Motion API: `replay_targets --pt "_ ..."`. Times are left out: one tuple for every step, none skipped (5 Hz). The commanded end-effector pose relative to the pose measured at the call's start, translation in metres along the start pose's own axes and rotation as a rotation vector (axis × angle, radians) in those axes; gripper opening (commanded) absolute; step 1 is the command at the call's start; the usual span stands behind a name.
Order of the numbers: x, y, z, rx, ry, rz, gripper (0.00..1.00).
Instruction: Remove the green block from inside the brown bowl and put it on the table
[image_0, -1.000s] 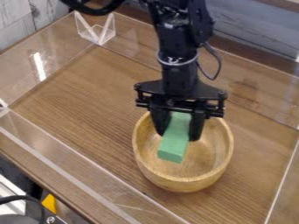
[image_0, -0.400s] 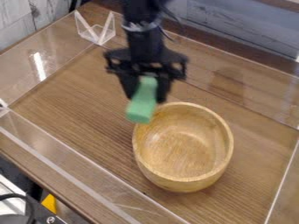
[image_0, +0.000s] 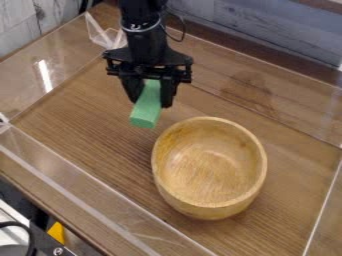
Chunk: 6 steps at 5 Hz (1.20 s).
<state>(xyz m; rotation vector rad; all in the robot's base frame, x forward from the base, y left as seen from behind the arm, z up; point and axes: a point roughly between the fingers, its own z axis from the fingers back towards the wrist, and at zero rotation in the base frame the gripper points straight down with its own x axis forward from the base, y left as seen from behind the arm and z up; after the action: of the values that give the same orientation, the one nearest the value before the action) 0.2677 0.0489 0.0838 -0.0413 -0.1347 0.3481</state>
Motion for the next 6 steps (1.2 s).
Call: replay_targets --pt "0.016 -0.008 0.006 0.011 -0.072 -0.021 0.0" --pt "0.021 -0.015 0.0 0.024 -0.092 -0.035 0.0" --pt "0.026 -0.023 -0.005 0.033 -0.105 -0.05 0.0" --pt "0.03 -0.031 -0.009 0.036 -0.115 -0.063 0.0" --pt "0.033 -0.033 -0.009 0.038 -0.119 -0.069 0.0" --pt "0.036 -0.037 -0.007 0.037 -0.123 -0.073 0.0"
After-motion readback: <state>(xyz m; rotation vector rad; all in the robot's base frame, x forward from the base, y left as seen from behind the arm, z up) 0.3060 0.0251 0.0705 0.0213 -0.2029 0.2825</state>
